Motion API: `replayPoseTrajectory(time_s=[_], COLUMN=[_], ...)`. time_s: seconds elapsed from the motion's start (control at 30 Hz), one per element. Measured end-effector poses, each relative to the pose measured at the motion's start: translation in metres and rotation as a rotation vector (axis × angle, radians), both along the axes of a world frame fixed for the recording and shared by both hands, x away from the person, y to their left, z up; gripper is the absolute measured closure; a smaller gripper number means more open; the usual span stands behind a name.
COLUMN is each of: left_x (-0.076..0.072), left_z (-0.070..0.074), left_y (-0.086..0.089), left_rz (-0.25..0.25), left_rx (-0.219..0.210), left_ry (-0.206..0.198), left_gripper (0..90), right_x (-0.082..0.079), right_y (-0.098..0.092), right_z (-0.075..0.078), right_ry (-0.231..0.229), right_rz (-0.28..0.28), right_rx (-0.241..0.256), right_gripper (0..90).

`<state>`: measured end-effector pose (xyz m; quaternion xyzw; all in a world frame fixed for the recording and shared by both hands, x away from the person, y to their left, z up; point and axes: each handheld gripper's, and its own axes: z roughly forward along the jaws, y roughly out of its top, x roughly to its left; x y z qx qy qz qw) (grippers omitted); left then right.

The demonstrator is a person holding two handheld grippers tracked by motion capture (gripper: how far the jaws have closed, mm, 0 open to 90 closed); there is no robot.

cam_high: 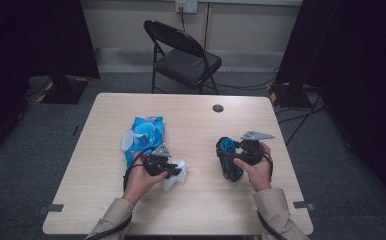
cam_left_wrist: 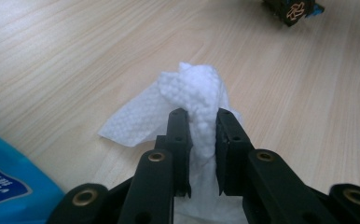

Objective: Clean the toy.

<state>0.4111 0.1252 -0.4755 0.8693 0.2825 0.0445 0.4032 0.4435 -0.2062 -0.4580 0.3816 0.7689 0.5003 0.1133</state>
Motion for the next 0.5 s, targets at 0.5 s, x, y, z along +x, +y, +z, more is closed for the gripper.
replayPoseTrajectory(time_s=[0.5], left_x=[-0.001], left_z=[-0.011], left_y=[0.0], left_rz=[0.003], left_rx=[0.012], left_ry=[0.004], left_gripper=[72.9], right_x=[0.019], right_y=[0.009], right_z=[-0.026], right_ry=[0.039], right_rz=[-0.047], right_rx=[-0.141], right_gripper=[24.7])
